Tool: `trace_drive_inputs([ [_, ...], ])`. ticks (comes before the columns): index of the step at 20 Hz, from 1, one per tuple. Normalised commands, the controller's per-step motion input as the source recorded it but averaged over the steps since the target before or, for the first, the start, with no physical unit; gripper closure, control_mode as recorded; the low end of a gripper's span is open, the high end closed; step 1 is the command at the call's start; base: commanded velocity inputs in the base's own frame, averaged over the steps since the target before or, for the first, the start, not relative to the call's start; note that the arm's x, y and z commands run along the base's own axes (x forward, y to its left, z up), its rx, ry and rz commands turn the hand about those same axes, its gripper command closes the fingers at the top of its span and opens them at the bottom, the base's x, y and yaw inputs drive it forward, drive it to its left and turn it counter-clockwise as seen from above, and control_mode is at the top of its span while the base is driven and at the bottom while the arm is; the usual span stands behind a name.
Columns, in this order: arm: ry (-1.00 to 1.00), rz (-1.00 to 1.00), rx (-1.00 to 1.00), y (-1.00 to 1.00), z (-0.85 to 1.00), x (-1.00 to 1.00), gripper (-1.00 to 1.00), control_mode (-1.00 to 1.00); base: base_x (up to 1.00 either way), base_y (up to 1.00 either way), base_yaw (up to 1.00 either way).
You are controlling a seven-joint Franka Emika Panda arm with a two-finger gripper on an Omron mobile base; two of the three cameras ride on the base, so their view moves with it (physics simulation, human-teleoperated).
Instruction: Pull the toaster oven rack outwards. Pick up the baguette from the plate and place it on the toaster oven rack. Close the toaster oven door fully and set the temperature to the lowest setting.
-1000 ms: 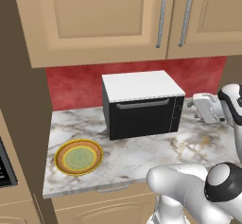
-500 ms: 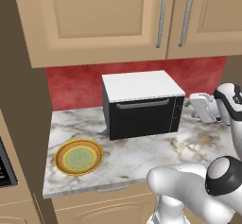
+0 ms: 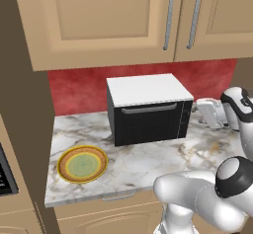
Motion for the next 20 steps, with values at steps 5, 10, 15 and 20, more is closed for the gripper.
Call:
trace_drive_inputs([
  [5, 0.00, 0.00, 0.00, 0.00, -0.06, 0.09, -1.00, -1.00, 0.00, 0.00, 0.00],
  [10, 0.00, 0.00, -0.01, 0.00, -0.10, 0.12, -1.00, -1.00, 0.00, 0.00, 0.00],
  [15, 0.00, 0.00, 0.00, 0.00, -0.12, 0.15, -1.00, -1.00, 0.00, 0.00, 0.00],
  [20, 0.00, 0.00, 0.00, 0.00, -0.12, 0.18, -1.00, -1.00, 0.00, 0.00, 0.00],
])
